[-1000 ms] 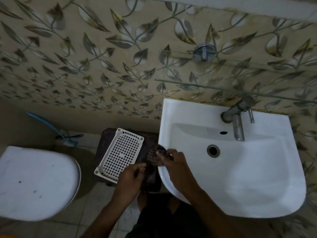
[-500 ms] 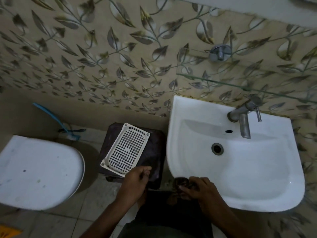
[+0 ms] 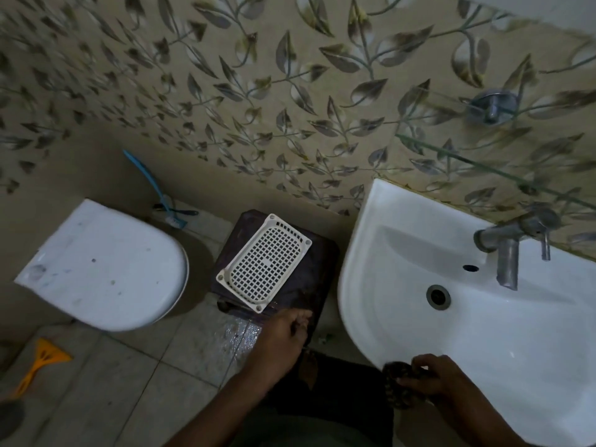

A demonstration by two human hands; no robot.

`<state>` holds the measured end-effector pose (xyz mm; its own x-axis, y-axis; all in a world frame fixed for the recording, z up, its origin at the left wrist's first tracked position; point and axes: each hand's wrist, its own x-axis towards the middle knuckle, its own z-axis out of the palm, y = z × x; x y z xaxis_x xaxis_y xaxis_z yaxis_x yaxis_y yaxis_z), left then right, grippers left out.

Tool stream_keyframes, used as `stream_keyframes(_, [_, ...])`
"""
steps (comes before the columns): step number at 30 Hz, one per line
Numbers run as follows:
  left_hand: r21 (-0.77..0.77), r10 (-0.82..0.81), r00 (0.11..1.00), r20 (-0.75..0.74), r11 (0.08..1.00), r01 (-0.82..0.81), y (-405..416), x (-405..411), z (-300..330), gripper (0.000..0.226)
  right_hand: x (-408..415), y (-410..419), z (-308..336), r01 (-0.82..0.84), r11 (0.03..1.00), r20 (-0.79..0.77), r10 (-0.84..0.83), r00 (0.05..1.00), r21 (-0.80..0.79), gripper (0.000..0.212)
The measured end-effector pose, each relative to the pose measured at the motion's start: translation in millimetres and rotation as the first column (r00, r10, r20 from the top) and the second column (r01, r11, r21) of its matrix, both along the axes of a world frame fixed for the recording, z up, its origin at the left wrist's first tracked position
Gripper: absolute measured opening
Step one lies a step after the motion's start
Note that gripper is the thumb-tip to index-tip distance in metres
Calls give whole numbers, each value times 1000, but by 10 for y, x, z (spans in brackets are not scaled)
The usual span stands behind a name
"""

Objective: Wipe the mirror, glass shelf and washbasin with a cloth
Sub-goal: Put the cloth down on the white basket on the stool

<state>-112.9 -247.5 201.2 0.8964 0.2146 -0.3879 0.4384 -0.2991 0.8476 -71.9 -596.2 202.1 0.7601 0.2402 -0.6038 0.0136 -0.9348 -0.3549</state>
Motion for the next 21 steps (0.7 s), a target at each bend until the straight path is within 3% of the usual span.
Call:
stream_keyframes(2, [17,-22,999,27,1000,21,-129,27,40,30,5,284,160,-104,993,3,104,995,56,58])
stream_keyframes(4, [22,-4,999,51,1000,3,-218,48,60,32,60,679,322,-206,971,51,201,978,120,19])
stream_keyframes(7, [58,78,993,86,995,-83,-262,49,61,31,125,1021,136,-246,941,225,194,955,232,54])
stream_keyframes(12, [146,121,987,106,980,-136,-167,59,34,24,386,1679,75,-153,947,439,14,898,282,47])
stream_keyframes(16, [131,84,988,126,986,-101,-97,286,163,22,609,1960,168,-224,926,431,76,899,303,50])
stream_keyframes(21, [152,289,951,109,940,-304,191,479,110,22,788,2494,147,-245,898,434,67,898,367,45])
